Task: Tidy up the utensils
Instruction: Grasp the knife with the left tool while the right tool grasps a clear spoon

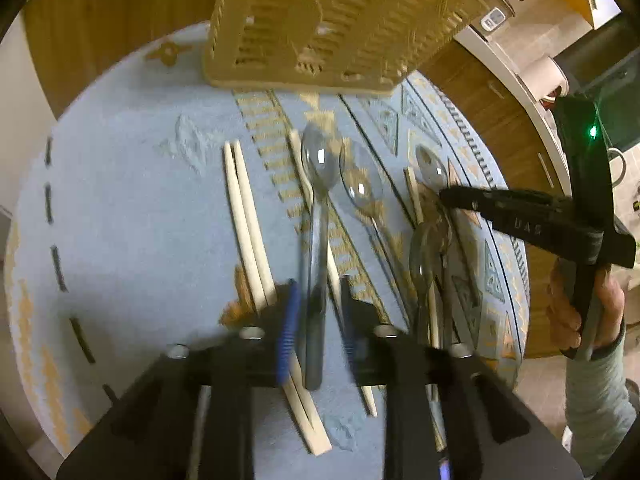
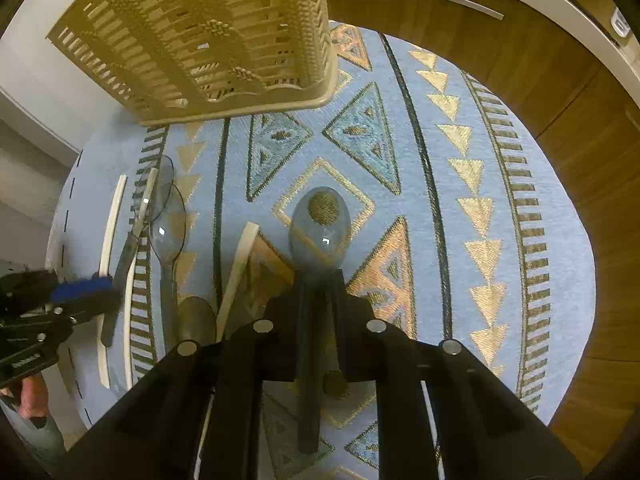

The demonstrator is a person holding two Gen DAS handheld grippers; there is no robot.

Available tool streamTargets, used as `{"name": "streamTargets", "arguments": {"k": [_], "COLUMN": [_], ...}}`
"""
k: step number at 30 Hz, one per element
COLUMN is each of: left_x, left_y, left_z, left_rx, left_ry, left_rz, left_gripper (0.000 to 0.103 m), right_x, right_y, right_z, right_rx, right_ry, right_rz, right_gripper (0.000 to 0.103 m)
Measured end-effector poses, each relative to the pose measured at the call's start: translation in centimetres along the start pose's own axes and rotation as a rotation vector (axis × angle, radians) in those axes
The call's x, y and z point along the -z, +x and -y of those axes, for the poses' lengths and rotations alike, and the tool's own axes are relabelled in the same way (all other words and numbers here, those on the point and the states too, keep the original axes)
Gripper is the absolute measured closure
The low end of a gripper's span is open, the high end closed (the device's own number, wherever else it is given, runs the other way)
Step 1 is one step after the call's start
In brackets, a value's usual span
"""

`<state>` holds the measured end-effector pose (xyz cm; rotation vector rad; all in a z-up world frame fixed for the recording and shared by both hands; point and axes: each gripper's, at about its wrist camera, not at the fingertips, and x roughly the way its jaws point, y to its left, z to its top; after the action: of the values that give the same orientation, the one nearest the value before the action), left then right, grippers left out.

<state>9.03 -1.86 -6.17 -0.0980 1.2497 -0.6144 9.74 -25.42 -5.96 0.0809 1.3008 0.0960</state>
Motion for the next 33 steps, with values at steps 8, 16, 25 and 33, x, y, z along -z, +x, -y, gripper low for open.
{"name": "streamTargets", "arguments": {"k": [8,16,25,33], "left_x": [-3.7,-5.0,-5.7,-4.6], "left_y": [1.8,2.9,2.8,1.8], "left_z": [2.2,4.4,4.8,4.0], "left_rx": [-0.114,-0.233,-0.285,-0.243], "left_ry": [0.129,0.253,0.275,0.256], "left_rz": [-0.018,-0.058,-0.047,0.015], "left_gripper": [0.074,0.074,0.093,0.102], "right_x": [0.1,-1.6,-2.2,-2.0], "right_y": [-0.2,-0.4,-0.1,-0.3], "right_z": [1.0,3.0,2.3,0.1], "right_rx": [-0.028,-0.13,-0.066,0.04], "right_ry": [0.008,0.07,0.005,-0.11], "right_rz": [-0.019,-0.066,-0.106,-0.105], "right_gripper": [0.092,0.09,0.081,0.094]}}
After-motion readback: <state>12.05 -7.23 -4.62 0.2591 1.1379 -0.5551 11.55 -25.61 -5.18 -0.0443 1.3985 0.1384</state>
